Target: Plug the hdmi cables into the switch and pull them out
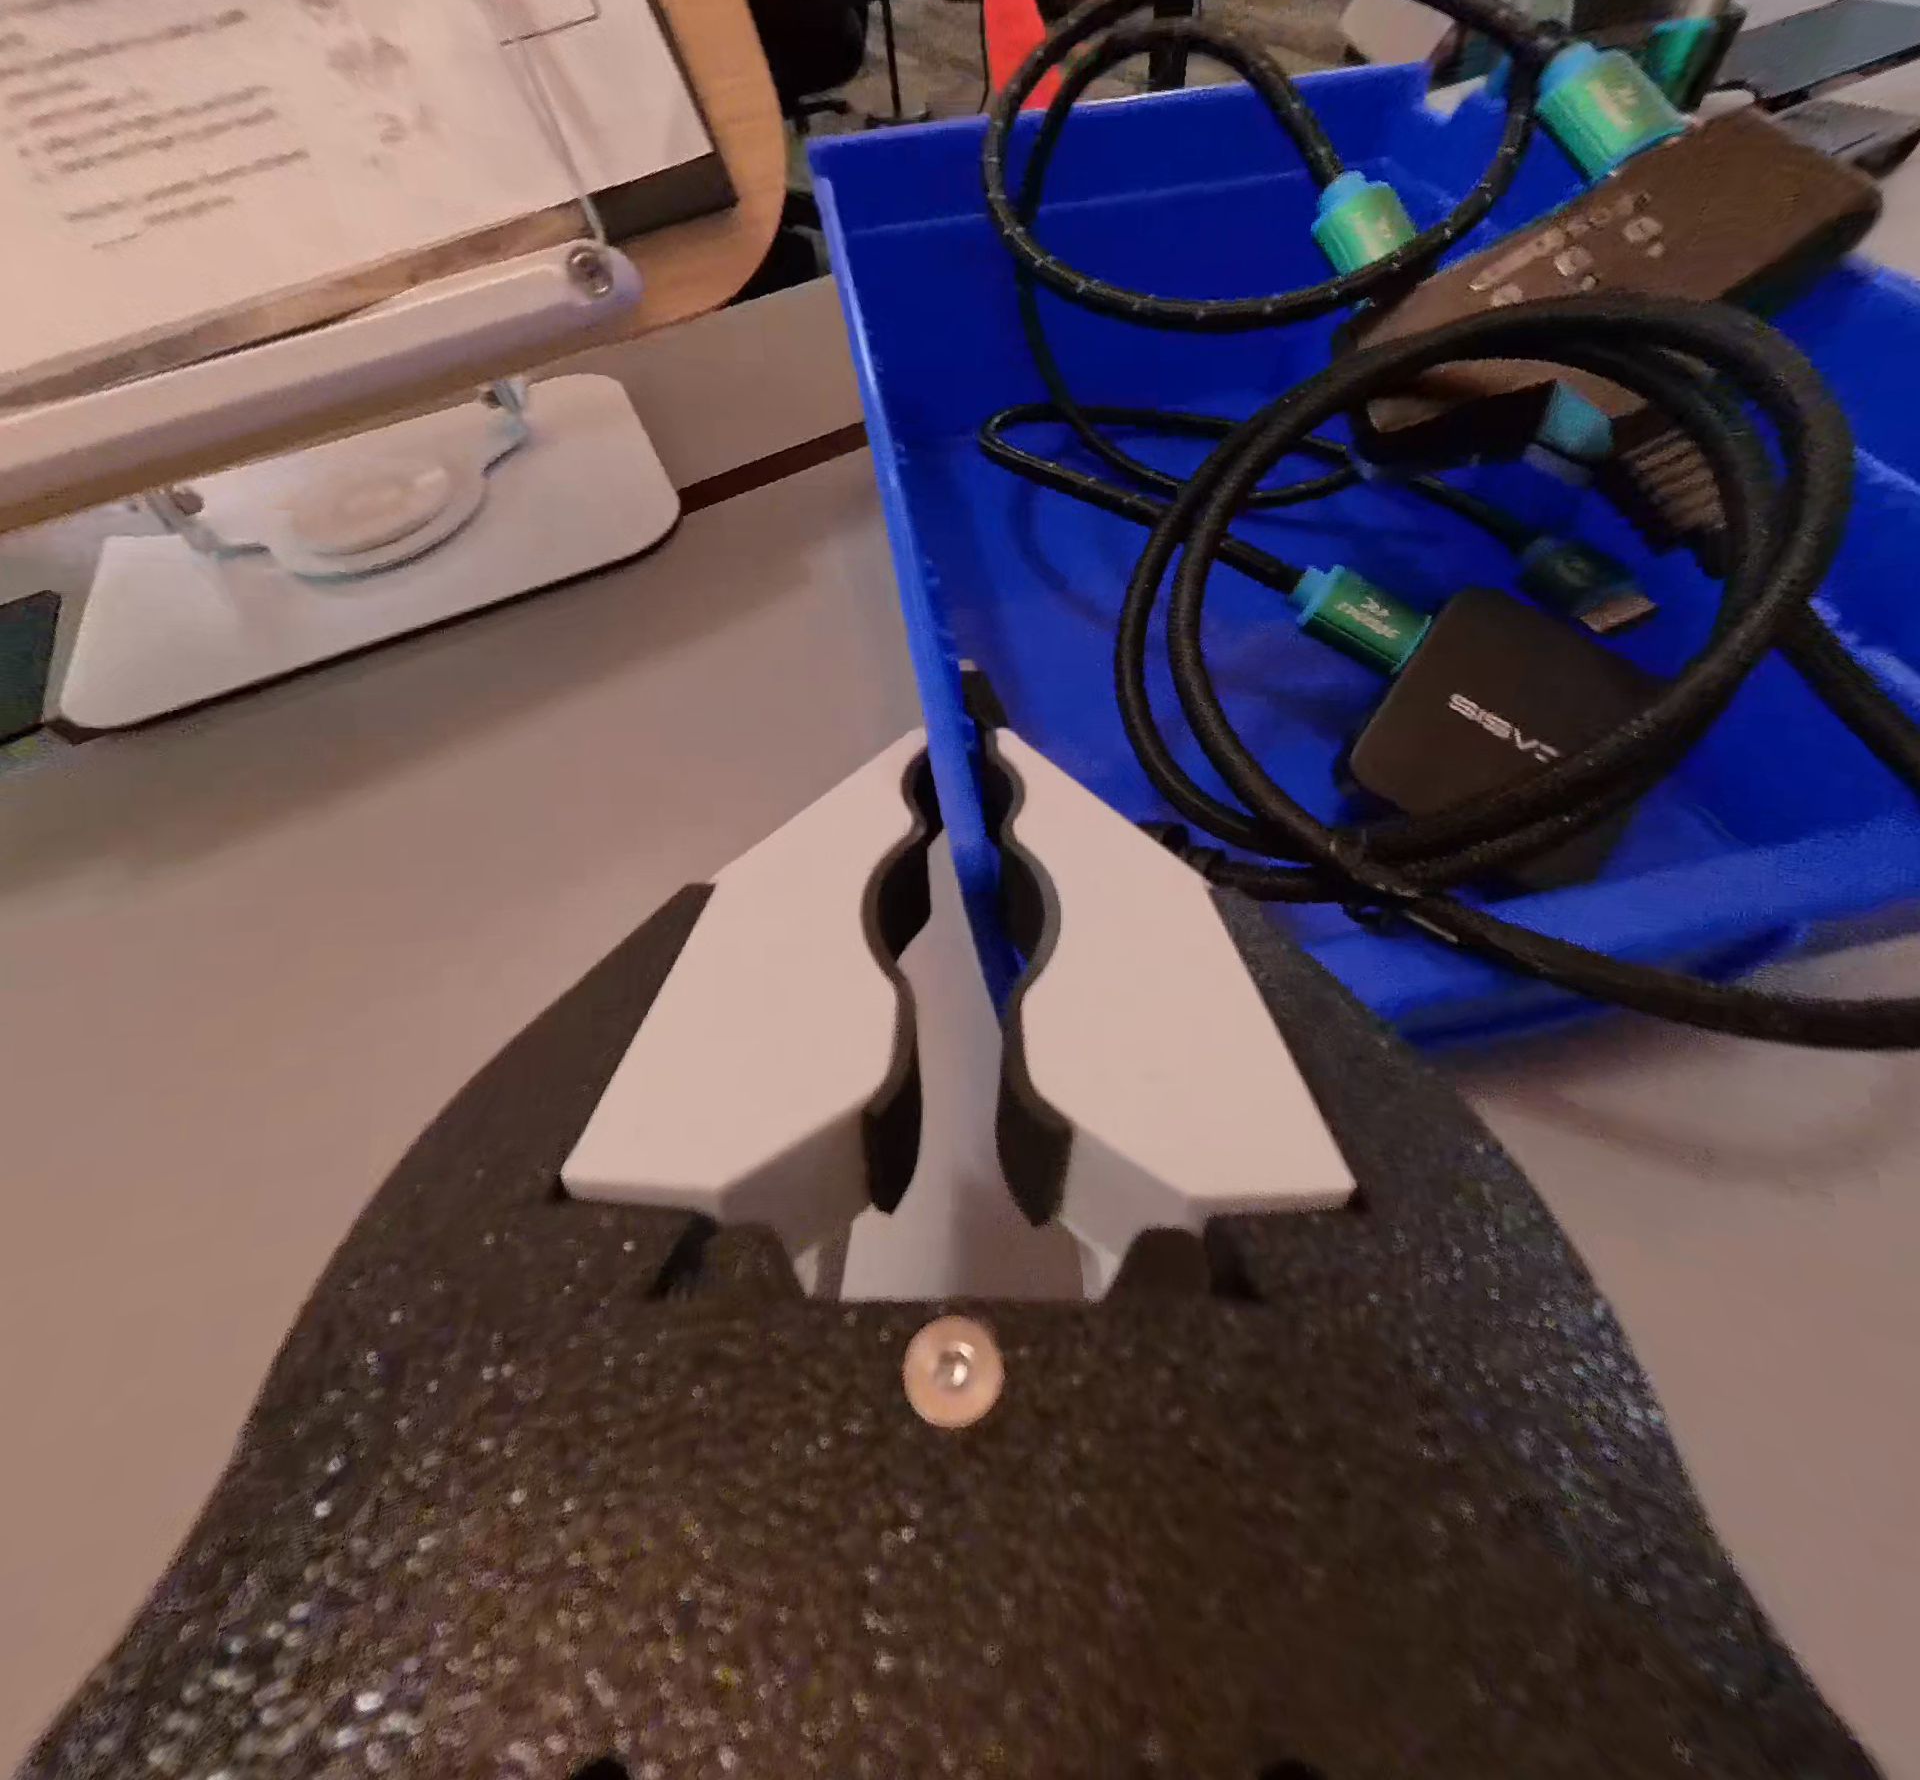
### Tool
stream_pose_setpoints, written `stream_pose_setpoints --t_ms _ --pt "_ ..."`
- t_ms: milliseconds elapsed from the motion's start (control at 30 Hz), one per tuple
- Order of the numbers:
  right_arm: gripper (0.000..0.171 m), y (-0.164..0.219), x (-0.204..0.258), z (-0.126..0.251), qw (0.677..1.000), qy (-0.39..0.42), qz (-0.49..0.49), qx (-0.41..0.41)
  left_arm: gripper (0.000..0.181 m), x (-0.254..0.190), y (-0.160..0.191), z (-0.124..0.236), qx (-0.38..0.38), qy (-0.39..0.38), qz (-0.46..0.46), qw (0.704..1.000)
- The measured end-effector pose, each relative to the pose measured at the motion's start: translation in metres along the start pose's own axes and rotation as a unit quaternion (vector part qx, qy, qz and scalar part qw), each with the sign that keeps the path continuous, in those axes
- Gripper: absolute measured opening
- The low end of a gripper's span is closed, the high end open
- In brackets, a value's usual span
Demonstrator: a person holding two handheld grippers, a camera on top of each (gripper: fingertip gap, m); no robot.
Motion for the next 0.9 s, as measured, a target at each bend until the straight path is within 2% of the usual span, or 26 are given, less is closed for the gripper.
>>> stream_pose_setpoints --t_ms 100,200,300,400,500,633,700,767,833,867,900 --pt "0.101 -0.023 0.016 -0.011 1.0 -0.015 0.005 -0.01 0.002 0.029 0.018 0.04 -0.001 0.033 0.007 0.999" --pt "0.102 -0.061 0.05 -0.039 0.997 -0.066 0.0 -0.043 0.002 0.055 0.038 0.086 0.0 0.035 -0.007 0.999" --pt "0.105 -0.104 0.108 -0.088 0.979 -0.193 -0.034 -0.053 0.003 0.076 0.058 0.133 0.001 0.021 -0.012 1.0" --pt "0.108 -0.13 0.175 -0.154 0.934 -0.333 -0.129 -0.016 0.002 0.092 0.075 0.175 0.005 -0.004 -0.011 1.0" --pt "0.107 -0.121 0.233 -0.23 0.902 -0.37 -0.198 0.102 0.003 0.108 0.088 0.207 0.007 -0.028 -0.011 1.0" --pt "0.105 -0.075 0.299 -0.307 0.862 -0.338 -0.272 0.263 0.003 0.132 0.103 0.238 0.002 -0.066 -0.003 0.998" --pt "0.091 -0.061 0.326 -0.331 0.841 -0.332 -0.309 0.294 0.003 0.141 0.107 0.247 -0.006 -0.072 0.017 0.997" --pt "0.065 -0.049 0.346 -0.352 0.848 -0.319 -0.294 0.304 0.003 0.149 0.111 0.251 -0.007 -0.078 0.03 0.996" --pt "0.069 -0.041 0.357 -0.371 0.864 -0.267 -0.275 0.326 0.003 0.155 0.113 0.255 -0.01 -0.088 0.03 0.996" --pt "0.065 -0.039 0.365 -0.377 0.871 -0.258 -0.249 0.335 0.002 0.157 0.114 0.257 -0.012 -0.093 0.024 0.995" --pt "0.053 -0.037 0.373 -0.381 0.877 -0.256 -0.213 0.346 0.003 0.159 0.115 0.259 -0.013 -0.099 0.018 0.995"
Point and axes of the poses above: each gripper's, where its closed fingertips meet, z back along the fingers, y out of its underside, x = y × z across the jaws, the point moved 7 cm from there along z, back along the fingers, and after that the axes turned 4 degrees about -y, right-handed, at the moved point
